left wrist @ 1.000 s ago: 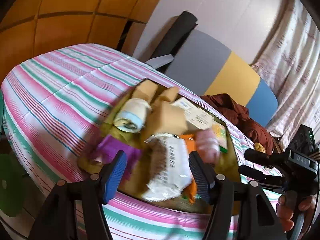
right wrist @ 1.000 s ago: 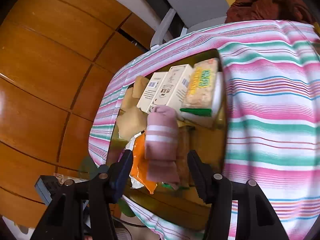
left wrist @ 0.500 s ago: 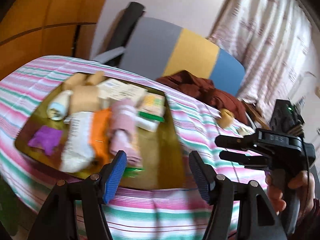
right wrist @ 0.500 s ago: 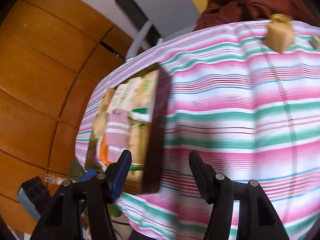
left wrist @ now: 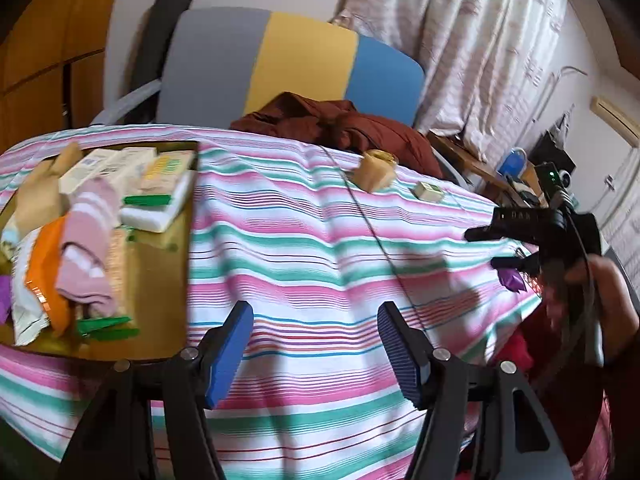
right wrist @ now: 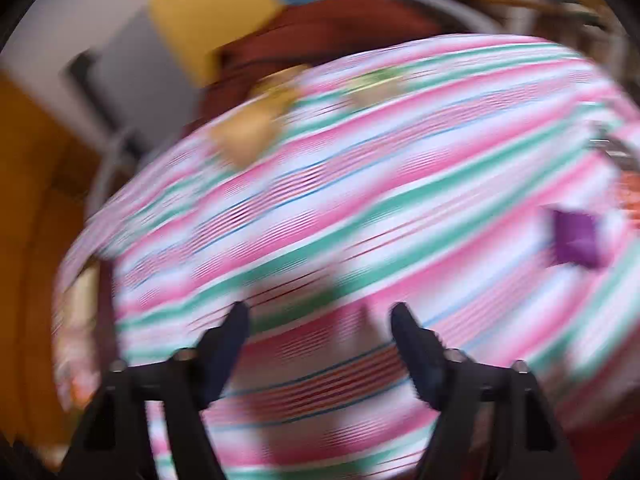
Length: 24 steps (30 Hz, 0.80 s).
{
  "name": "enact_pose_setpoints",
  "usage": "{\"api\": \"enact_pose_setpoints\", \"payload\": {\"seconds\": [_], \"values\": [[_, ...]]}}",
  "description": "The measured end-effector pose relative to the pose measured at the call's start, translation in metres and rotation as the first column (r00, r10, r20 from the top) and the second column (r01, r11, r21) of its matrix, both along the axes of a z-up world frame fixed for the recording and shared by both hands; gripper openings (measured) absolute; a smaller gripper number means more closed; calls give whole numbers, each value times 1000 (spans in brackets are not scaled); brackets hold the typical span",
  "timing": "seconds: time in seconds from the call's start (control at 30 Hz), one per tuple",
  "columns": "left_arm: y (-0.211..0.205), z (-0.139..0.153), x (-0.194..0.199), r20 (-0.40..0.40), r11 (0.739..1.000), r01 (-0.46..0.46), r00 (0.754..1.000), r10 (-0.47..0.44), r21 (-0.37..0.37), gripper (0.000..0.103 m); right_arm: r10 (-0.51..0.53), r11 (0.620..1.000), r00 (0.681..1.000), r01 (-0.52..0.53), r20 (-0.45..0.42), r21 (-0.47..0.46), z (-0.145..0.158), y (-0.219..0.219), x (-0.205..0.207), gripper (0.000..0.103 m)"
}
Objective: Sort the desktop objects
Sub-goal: 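Grasp a small purple packet with the right tool while the left tool grasps a tan sponge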
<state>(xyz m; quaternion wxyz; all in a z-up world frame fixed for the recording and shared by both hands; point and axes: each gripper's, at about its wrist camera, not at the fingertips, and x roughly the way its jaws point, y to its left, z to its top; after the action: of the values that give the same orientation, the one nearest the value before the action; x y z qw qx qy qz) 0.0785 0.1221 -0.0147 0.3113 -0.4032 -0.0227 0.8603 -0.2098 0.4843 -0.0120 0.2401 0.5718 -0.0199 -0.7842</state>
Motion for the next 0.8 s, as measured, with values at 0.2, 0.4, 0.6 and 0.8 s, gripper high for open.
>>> {"api": "enact_pose_setpoints", "payload": {"seconds": [0.2,0.4,0.6,0.8], "values": [[17,-8,0,41,999,31,999,-31,-17,65,-186,964,982,189,-29,186,3,55,-66,101],[23,-12,-2,60,998,39,998,-36,-45,65,-204,912,979,180,26,369,-23,74,-109,102],[26,-16,-5,81,998,34,996,-30,-49,65,-232,929,942,140,244,343,-72,87,-124,88],[28,-19,-7,82,997,33,996,-28,-65,65,-181,931,974,124,139,344,-59,75,-132,62]]}}
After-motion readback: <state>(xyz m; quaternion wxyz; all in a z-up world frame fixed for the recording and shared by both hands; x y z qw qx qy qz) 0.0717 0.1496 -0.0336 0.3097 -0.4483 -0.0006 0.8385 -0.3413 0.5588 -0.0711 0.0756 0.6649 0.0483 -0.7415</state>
